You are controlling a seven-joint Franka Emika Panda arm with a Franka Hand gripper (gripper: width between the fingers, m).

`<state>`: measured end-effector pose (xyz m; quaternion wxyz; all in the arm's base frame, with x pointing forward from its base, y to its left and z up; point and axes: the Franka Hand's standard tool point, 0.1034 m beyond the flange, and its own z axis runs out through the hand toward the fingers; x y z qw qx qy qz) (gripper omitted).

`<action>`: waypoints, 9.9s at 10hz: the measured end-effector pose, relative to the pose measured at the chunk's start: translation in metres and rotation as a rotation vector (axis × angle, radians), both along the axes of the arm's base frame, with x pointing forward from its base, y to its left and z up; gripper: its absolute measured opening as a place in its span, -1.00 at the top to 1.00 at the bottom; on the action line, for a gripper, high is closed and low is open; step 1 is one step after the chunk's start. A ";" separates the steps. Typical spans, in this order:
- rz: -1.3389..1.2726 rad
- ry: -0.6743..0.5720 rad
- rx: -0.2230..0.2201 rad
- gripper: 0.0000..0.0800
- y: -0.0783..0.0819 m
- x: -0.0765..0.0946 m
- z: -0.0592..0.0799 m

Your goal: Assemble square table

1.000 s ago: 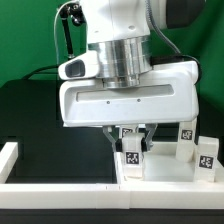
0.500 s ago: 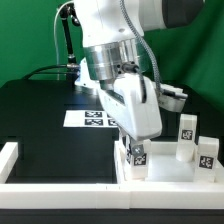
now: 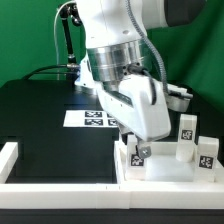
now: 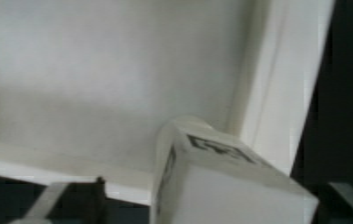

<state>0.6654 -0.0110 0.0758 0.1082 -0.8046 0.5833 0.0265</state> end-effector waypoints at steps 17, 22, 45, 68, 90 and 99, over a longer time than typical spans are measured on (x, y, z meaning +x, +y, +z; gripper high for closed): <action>0.660 -0.140 -0.178 0.27 -0.001 0.006 -0.008; -0.080 -0.042 0.008 0.26 -0.005 0.002 -0.009; 0.478 -0.062 -0.126 0.27 -0.003 0.003 -0.001; 1.106 -0.182 -0.245 -0.39 0.003 0.011 -0.003; 0.321 -0.052 -0.063 -0.62 -0.045 -0.006 0.087; 0.322 -0.050 -0.063 -0.62 -0.044 -0.006 0.084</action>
Offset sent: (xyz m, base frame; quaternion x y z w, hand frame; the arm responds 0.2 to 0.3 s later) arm 0.0000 0.0000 0.0000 0.0000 0.0000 -0.1296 0.9916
